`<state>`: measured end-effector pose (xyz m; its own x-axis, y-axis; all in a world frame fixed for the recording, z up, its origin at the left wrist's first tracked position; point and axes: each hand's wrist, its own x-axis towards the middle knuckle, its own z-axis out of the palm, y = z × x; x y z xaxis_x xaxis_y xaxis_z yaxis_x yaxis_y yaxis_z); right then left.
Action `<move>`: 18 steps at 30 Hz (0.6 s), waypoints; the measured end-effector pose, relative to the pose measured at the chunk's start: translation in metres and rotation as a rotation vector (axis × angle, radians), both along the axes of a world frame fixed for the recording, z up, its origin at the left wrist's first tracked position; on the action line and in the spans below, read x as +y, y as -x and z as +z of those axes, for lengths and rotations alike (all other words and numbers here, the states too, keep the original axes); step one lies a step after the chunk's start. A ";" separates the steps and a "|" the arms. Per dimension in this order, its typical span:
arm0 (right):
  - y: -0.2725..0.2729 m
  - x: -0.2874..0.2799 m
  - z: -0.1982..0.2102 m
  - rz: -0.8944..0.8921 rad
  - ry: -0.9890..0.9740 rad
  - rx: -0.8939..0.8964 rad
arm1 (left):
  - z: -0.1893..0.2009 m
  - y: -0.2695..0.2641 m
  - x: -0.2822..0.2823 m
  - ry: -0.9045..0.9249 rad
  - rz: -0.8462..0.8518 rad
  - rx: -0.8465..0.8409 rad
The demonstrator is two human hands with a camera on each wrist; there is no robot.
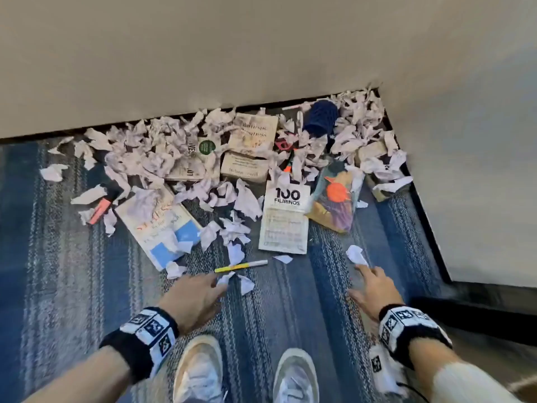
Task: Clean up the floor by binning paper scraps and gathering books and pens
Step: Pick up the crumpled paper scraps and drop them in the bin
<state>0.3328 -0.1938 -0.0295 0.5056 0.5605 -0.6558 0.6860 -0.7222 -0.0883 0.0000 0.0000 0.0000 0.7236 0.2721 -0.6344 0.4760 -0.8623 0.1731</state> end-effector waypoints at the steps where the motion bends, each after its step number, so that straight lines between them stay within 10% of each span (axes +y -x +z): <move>1: -0.006 0.006 -0.014 0.016 -0.003 -0.051 | -0.019 -0.006 0.000 -0.065 -0.010 0.003; 9: -0.028 0.032 -0.112 -0.018 -0.346 -0.112 | -0.151 -0.032 -0.020 -0.372 -0.202 -0.200; 18: -0.002 0.058 -0.071 0.312 -0.308 -0.034 | -0.151 -0.015 -0.007 -0.145 -0.135 -0.445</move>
<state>0.3346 -0.1356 -0.1001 0.3000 0.8564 -0.4202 0.8734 -0.4238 -0.2401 0.0154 -0.0068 -0.1514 0.9509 0.2193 -0.2184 0.2649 -0.9415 0.2081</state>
